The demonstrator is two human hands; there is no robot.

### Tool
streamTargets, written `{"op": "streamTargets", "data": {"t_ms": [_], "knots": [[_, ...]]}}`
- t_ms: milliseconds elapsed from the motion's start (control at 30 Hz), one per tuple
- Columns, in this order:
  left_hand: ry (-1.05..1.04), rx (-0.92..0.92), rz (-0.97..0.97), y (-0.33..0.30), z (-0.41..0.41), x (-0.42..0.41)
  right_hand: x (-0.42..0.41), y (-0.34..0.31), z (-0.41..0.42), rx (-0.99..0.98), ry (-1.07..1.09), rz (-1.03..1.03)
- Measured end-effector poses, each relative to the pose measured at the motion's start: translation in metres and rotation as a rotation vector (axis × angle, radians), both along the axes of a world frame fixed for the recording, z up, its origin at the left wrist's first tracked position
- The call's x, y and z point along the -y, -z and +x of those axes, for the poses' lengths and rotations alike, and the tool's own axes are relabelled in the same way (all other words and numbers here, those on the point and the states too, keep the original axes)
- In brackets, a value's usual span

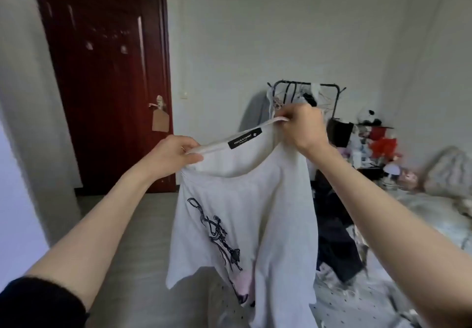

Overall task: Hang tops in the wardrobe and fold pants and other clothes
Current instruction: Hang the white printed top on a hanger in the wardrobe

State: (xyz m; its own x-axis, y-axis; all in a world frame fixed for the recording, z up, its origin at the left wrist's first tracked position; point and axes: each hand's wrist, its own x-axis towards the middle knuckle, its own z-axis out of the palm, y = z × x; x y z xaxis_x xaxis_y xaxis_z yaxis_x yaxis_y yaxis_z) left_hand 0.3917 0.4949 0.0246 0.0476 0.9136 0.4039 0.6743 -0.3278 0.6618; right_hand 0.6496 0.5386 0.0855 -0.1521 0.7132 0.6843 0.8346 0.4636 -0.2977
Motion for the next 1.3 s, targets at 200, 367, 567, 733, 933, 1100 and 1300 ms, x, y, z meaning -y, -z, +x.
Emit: {"op": "streamTargets", "data": {"t_ms": [200, 367, 567, 733, 933, 1100, 1300], "knots": [[-0.328, -0.092, -0.086, 0.025, -0.143, 0.081, 0.004, 0.035, -0.156, 0.066, -0.260, -0.128], [-0.559, -0.068, -0.169, 0.059, -0.217, 0.154, 0.028, 0.088, -0.254, 0.217, -0.442, -0.310], [-0.909, -0.093, -0.223, 0.083, -0.281, 0.239, 0.065, 0.134, -0.357, 0.375, -0.744, -0.533], [-1.188, -0.052, -0.163, 0.100, -0.317, 0.296, 0.090, 0.134, -0.436, 0.360, -1.012, -0.585], [-1.477, -0.036, -0.061, 0.098, -0.344, 0.332, 0.105, 0.132, -0.517, 0.102, -1.216, -0.764], [-1.696, -0.013, -0.045, 0.088, -0.344, 0.382, 0.141, 0.135, -0.572, 0.017, -1.416, -0.680], [-1.882, 0.223, 0.061, 0.094, -0.329, 0.459, 0.208, 0.140, -0.623, -0.145, -1.734, -0.761]]}}
